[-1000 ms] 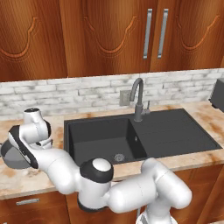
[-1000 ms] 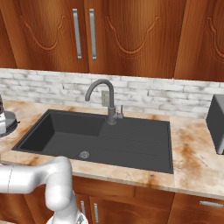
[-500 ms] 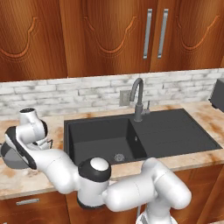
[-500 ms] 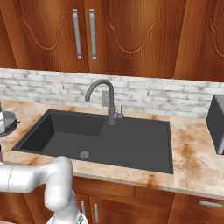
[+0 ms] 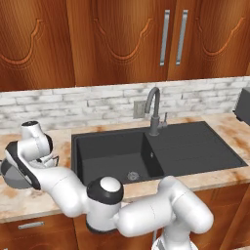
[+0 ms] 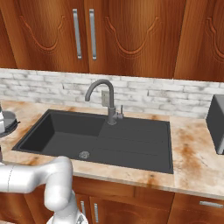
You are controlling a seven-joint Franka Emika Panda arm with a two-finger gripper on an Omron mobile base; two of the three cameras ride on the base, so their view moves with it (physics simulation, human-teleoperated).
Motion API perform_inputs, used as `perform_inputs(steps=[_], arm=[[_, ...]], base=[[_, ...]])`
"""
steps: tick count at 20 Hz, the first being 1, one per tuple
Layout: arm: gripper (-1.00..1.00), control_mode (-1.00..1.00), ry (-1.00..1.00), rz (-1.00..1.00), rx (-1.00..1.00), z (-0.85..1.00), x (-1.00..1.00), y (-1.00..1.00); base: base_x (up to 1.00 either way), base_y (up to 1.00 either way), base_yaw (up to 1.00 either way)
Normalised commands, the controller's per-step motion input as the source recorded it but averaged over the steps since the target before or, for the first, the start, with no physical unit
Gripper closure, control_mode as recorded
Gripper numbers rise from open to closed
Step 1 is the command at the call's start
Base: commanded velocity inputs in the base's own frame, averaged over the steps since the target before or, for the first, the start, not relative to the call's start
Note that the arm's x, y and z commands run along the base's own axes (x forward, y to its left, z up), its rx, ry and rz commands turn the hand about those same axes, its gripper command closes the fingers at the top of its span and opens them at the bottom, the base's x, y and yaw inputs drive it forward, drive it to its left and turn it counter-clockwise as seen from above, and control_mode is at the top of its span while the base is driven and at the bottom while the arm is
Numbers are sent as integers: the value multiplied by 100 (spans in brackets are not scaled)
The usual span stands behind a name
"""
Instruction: Dump the garlic from the pot into the sink. Then turn on the water and wash the garlic. Then turn off the water and put the garlic back in the pot.
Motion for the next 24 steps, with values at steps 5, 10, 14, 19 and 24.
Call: perform_inputs(steps=[5,10,14,19,24], arm=[[100,-100,-14,-3,0,-30,-6,0],[100,-100,-25,-9,-1,-3,-21,0],[100,-100,-22,-8,0,0,-17,0],[100,-100,-9,-7,1,39,-23,-5],[100,-100,0,-9,5,72,-40,-15]], base=[[0,0,0],[0,0,0],[0,0,0],[0,0,0],[0,0,0]])
